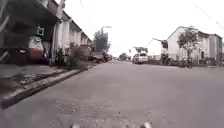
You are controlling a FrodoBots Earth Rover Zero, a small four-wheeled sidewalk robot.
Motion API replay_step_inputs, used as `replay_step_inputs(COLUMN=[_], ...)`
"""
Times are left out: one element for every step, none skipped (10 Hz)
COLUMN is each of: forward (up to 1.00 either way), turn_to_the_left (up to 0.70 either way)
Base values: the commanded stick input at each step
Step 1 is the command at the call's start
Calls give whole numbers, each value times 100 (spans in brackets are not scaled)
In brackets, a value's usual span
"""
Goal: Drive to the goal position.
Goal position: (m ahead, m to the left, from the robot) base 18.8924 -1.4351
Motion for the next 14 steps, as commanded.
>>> replay_step_inputs(forward=[85,85,85,85,85,85,85,85,85,85,85,85,85,85], turn_to_the_left=[0,0,0,0,0,0,0,0,0,0,0,0,0,0])
